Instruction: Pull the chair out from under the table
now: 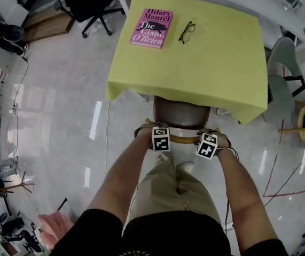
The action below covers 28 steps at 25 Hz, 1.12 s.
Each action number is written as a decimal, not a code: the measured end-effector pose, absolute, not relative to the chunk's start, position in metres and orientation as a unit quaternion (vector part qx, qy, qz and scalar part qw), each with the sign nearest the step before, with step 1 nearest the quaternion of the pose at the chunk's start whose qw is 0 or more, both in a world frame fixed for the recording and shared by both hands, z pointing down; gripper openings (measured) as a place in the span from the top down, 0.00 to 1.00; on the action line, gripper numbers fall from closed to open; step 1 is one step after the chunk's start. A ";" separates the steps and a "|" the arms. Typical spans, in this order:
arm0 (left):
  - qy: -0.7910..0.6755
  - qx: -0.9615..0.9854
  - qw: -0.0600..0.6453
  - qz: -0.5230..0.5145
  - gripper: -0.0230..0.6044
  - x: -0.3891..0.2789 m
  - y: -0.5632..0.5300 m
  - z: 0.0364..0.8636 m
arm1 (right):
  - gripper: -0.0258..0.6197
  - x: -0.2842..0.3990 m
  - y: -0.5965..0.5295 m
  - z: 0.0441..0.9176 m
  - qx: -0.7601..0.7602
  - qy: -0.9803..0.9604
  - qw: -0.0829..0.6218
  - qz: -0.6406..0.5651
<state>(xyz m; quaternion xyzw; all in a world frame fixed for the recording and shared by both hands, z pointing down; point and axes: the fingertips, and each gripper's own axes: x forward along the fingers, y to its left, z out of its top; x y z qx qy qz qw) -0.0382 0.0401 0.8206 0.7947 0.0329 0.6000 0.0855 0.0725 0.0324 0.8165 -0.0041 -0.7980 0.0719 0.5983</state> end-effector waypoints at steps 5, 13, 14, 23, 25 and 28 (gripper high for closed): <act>0.029 0.789 0.090 0.606 0.65 -0.035 0.064 0.821 | 0.66 0.076 0.055 0.815 -0.008 -0.800 0.595 0.075; 0.022 0.788 0.094 0.608 0.65 -0.032 0.104 0.822 | 0.66 0.079 0.096 0.814 -0.014 -0.803 0.590 0.078; 0.024 0.786 0.096 0.610 0.65 -0.034 0.110 0.822 | 0.66 0.077 0.102 0.814 -0.014 -0.803 0.590 0.080; 0.041 0.782 0.099 0.614 0.65 -0.035 0.156 0.822 | 0.66 0.077 0.148 0.812 -0.015 -0.801 0.590 0.100; 0.045 0.781 0.099 0.614 0.65 -0.038 0.165 0.821 | 0.66 0.075 0.157 0.810 -0.012 -0.803 0.586 0.108; 0.048 0.779 0.098 0.617 0.65 -0.039 0.176 0.821 | 0.67 0.074 0.169 0.807 -0.007 -0.805 0.582 0.120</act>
